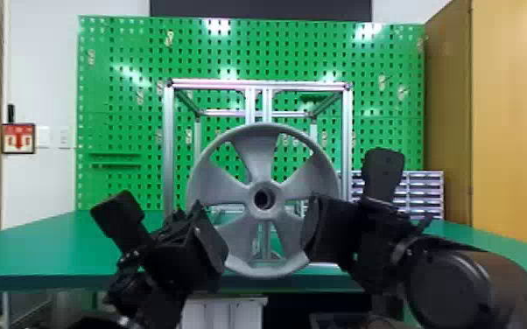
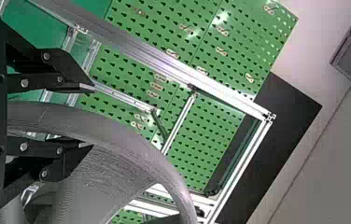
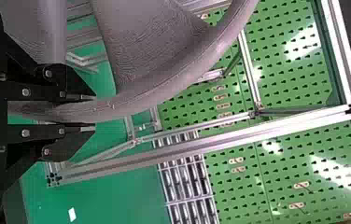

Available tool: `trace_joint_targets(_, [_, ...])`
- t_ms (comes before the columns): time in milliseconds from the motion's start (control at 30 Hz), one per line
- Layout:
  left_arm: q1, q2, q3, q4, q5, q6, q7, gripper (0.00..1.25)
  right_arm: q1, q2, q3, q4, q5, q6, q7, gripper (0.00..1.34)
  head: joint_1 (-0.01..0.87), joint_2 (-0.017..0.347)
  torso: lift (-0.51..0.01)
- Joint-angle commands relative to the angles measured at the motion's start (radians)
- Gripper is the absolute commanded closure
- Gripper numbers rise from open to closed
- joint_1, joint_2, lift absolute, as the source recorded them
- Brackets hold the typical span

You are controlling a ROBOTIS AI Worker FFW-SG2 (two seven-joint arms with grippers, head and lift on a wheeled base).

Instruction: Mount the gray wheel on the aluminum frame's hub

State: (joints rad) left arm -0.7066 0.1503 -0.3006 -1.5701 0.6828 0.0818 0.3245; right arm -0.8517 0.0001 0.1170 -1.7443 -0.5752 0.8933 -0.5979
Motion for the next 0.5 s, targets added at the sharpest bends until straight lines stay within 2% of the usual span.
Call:
trace_joint_targets(0, [-0.007, 0.000, 0.003, 0.008, -0.008, 0.001, 0.016, 0.82, -0.006, 0.001, -0.005, 0.012, 0.000, -0.001, 0.007, 1.04, -0.005, 0.006, -0.499])
trace_joint_targets(467, [-0.019, 0.000, 0.011, 0.016, -0.038, 0.006, 0.041, 0.82, -0.023, 0.001, -0.016, 0.046, -0.012, -0.001, 0.015, 1.04, -0.005, 0.006, -0.499])
